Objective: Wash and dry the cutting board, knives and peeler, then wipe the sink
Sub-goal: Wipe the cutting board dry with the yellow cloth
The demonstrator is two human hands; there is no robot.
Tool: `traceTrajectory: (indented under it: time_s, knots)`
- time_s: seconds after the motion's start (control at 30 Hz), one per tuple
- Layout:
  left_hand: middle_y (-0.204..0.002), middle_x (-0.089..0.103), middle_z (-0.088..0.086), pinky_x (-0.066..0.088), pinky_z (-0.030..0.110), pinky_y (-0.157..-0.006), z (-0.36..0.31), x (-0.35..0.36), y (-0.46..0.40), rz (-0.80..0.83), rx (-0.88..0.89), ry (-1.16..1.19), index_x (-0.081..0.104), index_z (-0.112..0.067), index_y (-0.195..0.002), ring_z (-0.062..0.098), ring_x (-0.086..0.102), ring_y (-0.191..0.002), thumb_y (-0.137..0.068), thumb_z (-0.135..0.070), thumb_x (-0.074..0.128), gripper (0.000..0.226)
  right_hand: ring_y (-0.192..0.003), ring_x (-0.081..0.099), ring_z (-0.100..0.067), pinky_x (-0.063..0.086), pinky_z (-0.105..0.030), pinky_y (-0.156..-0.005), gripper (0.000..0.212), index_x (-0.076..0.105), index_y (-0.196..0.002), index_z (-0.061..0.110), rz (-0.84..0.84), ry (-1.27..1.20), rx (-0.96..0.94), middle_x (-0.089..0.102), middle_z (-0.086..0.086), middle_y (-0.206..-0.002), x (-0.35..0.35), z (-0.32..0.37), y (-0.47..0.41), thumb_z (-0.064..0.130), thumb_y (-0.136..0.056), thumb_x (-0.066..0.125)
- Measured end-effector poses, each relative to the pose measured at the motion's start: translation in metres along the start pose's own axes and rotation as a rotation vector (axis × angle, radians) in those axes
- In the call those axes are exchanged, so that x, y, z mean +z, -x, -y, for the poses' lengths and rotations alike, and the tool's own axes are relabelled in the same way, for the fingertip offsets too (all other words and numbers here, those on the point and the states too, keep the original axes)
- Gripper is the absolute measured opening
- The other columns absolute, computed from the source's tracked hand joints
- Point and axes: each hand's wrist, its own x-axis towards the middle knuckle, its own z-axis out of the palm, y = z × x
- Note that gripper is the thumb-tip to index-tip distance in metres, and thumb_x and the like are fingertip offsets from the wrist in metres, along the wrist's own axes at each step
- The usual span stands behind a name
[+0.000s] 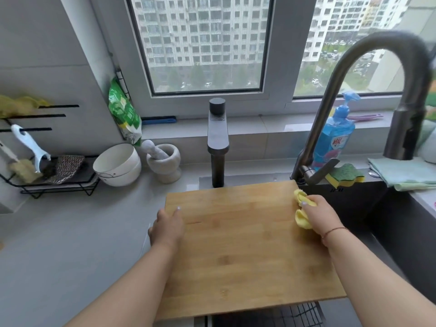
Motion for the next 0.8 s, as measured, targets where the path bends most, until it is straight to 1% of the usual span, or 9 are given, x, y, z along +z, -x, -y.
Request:
traceTrajectory:
  time_s: [0.13,0.17,0.23,0.37,0.5,0.63,0.7,0.73,0.8]
  knots:
    - [-0.130,0.049,0.019,0.035,0.047,-0.103,-0.008,-0.016,0.005,-0.055,-0.047,0.117,0.045,-0.009,-0.129,0.036,0.039,-0.123,-0.094,-0.050,0.037,0.055,-0.094,0.058,-0.028,0.050,-0.046,-0.087,0.034,0.047,-0.128,0.028,-0.077,-0.084,-0.051,0.058,-0.008,-0.110,-0.008,0.003,0.008,0.035,-0.095,0.047]
    - [-0.129,0.049,0.019,0.036,0.045,-0.100,-0.012,-0.020,0.009,-0.066,-0.046,0.131,0.046,-0.008,-0.127,0.036,0.038,-0.122,-0.094,-0.050,0.037,0.055,-0.094,0.058,-0.029,0.050,-0.047,-0.087,0.034,0.047,-0.127,0.028,-0.093,-0.109,-0.066,0.058,-0.009,-0.111,-0.009,0.005,0.010,0.034,-0.094,0.047]
    - [-0.132,0.047,0.019,0.033,0.043,-0.096,-0.021,-0.028,0.016,-0.088,-0.026,0.133,0.045,-0.008,-0.132,0.035,0.033,-0.126,-0.094,-0.050,0.036,0.057,-0.093,0.058,-0.028,0.050,-0.047,-0.086,0.032,0.046,-0.126,0.029,-0.107,-0.162,-0.087,0.057,-0.009,-0.111,-0.013,0.007,0.015,0.033,-0.094,0.047]
    - [-0.140,0.039,0.020,0.029,0.045,-0.103,-0.039,-0.045,0.031,-0.146,-0.012,0.138,0.042,-0.009,-0.139,0.034,0.025,-0.132,-0.095,-0.052,0.037,0.062,-0.093,0.058,-0.029,0.051,-0.048,-0.085,0.031,0.040,-0.124,0.033,-0.102,-0.260,-0.101,0.053,-0.011,-0.113,-0.018,0.014,0.023,0.033,-0.094,0.048]
    - [-0.142,0.035,0.019,0.028,0.047,-0.105,-0.048,-0.065,0.047,-0.195,-0.011,0.204,0.042,-0.009,-0.139,0.033,0.024,-0.133,-0.095,-0.053,0.037,0.063,-0.097,0.056,-0.032,0.049,-0.047,-0.088,0.036,0.038,-0.129,0.026,-0.102,-0.304,-0.127,0.051,-0.013,-0.117,-0.023,0.030,0.032,0.031,-0.094,0.048]
    - [-0.143,0.036,0.019,0.025,0.047,-0.108,-0.049,-0.086,0.073,-0.242,-0.057,0.293,0.042,-0.011,-0.140,0.035,0.027,-0.133,-0.091,-0.060,0.035,0.070,-0.100,0.056,-0.033,0.048,-0.047,-0.090,0.037,0.036,-0.130,0.023,-0.035,-0.389,-0.146,0.051,-0.015,-0.118,-0.033,0.048,0.047,0.028,-0.095,0.045]
    - [-0.143,0.039,0.015,0.030,0.049,-0.108,-0.043,-0.096,0.077,-0.210,-0.062,0.381,0.044,-0.017,-0.140,0.035,0.034,-0.131,-0.082,-0.073,0.034,0.082,-0.100,0.056,-0.032,0.048,-0.046,-0.089,0.035,0.036,-0.130,0.023,0.003,-0.432,-0.159,0.051,-0.014,-0.115,-0.038,0.053,0.056,0.028,-0.096,0.043]
    - [-0.141,0.044,0.012,0.034,0.051,-0.106,-0.033,-0.099,0.065,-0.186,-0.070,0.454,0.047,-0.022,-0.138,0.034,0.040,-0.129,-0.072,-0.083,0.034,0.091,-0.099,0.056,-0.032,0.048,-0.046,-0.089,0.032,0.036,-0.128,0.023,0.025,-0.457,-0.158,0.051,-0.013,-0.113,-0.041,0.055,0.061,0.028,-0.097,0.042]
    - [-0.137,0.053,0.003,0.042,0.053,-0.099,0.010,-0.088,-0.003,-0.162,-0.068,0.545,0.054,-0.032,-0.130,0.031,0.052,-0.122,-0.047,-0.101,0.036,0.109,-0.099,0.055,-0.031,0.047,-0.046,-0.088,0.024,0.037,-0.122,0.025,0.057,-0.500,-0.153,0.051,-0.011,-0.110,-0.045,0.055,0.071,0.026,-0.098,0.040]
